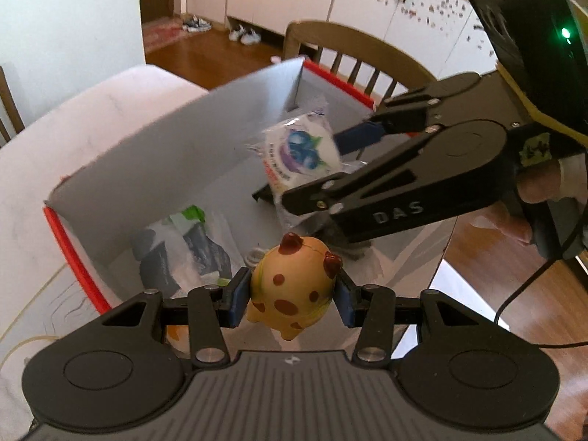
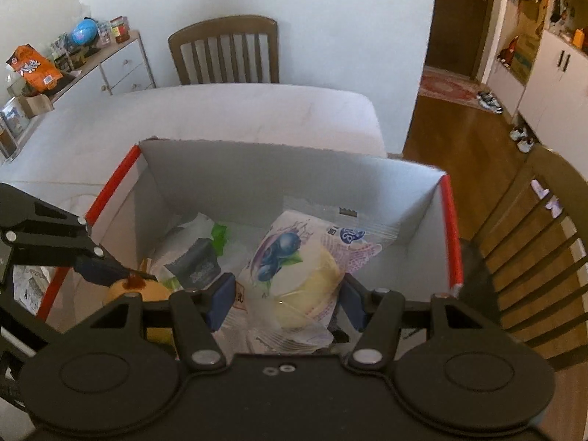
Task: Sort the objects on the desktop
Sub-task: 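Lower both items into the shoebox and open both grippers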
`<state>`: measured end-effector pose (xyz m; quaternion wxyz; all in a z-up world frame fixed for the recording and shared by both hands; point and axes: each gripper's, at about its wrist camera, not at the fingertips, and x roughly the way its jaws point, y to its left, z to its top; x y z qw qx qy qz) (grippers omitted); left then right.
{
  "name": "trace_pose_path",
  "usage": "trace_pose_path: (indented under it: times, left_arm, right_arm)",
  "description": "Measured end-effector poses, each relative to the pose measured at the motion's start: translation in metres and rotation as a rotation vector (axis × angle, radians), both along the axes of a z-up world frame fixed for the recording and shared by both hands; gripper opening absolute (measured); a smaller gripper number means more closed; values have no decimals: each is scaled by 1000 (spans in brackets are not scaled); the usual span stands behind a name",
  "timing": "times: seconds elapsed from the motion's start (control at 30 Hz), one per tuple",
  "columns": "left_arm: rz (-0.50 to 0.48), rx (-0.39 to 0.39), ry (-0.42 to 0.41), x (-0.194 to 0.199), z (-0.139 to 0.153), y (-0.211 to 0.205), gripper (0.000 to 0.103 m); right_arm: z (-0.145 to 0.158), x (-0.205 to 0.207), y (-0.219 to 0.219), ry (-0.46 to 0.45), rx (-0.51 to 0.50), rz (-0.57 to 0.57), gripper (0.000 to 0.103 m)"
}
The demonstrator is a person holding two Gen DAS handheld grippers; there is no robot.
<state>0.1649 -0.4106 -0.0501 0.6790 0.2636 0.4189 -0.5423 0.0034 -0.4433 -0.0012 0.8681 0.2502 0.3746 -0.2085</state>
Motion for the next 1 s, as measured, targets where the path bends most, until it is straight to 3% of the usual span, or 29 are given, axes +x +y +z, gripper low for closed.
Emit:
trace_pose_path:
  times: [0.43, 1.0]
  left_arm:
    - [-9, 80, 71, 5, -23, -3, 47]
    - [-17, 81, 137, 10, -27, -2, 48]
  right_arm:
    - [-22, 15, 2, 48, 35, 83, 61]
    - [-29, 33, 16, 151, 12, 186, 63]
